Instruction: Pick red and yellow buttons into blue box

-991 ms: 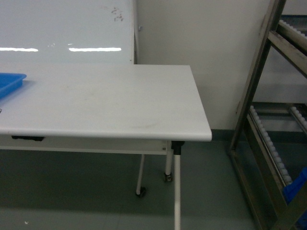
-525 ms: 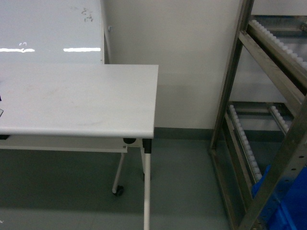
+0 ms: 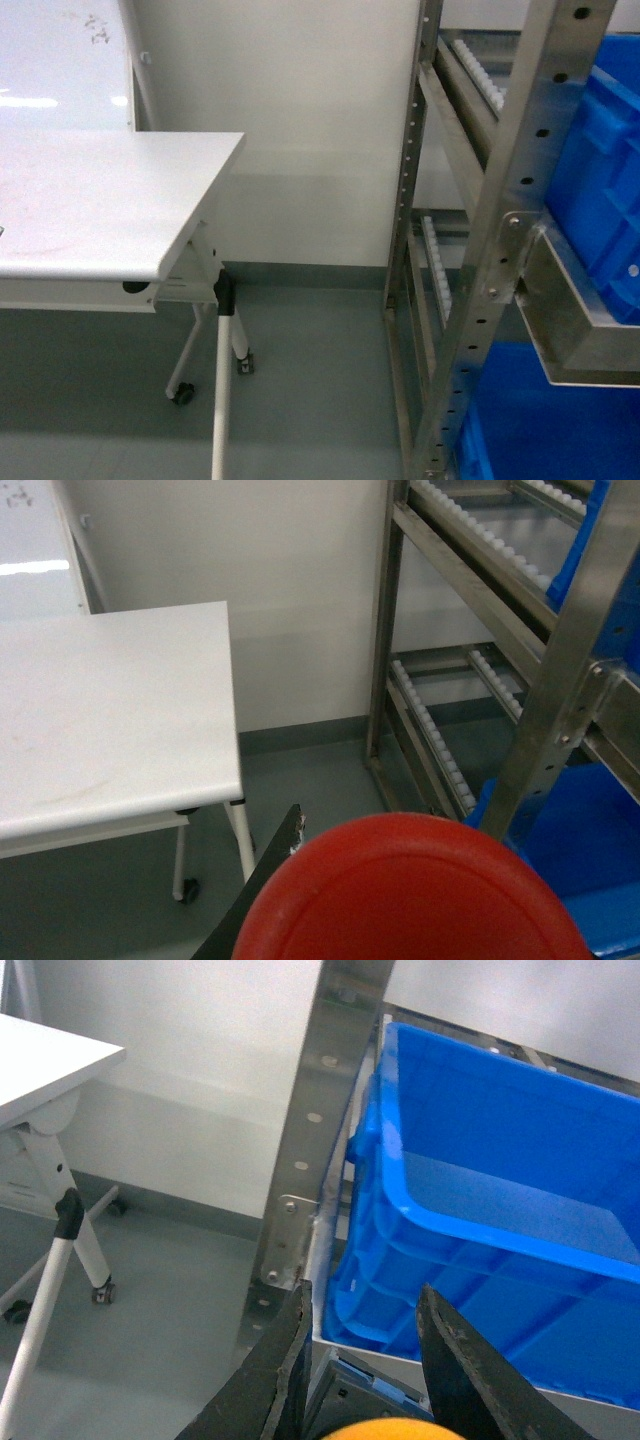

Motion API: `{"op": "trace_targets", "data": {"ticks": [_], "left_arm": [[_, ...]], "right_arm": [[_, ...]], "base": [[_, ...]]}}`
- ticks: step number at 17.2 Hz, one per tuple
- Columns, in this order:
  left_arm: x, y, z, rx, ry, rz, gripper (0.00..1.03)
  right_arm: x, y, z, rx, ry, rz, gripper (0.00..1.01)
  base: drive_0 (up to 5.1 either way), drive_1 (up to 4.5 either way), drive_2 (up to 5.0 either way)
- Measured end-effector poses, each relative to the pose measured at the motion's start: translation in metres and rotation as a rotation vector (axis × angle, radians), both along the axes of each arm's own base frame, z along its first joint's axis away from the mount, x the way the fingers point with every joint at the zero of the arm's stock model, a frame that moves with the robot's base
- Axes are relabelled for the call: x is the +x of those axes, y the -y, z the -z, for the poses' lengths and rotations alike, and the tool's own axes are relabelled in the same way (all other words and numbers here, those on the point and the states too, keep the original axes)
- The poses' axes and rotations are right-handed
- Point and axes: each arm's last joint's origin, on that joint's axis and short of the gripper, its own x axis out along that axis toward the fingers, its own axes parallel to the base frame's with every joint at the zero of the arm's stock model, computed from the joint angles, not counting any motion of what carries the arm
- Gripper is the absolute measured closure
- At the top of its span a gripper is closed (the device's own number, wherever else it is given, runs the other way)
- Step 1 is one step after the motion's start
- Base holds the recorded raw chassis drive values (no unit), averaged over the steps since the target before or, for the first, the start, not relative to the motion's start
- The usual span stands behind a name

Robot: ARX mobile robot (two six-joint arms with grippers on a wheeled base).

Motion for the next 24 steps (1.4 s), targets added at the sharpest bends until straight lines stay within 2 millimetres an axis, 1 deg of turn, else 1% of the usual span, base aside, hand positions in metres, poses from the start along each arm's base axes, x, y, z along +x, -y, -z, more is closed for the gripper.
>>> {"op": "trace_targets", "data": {"ticks": [24], "left_arm": [[-0.0001, 0.0, 0.0002, 0.001, -0.003, 0.001, 0.78]], "right_arm": [[0.0, 0.0, 0.0003, -0.001, -0.003, 0.0, 0.72]], "base": [[5.1, -2.38, -2.4]]}}
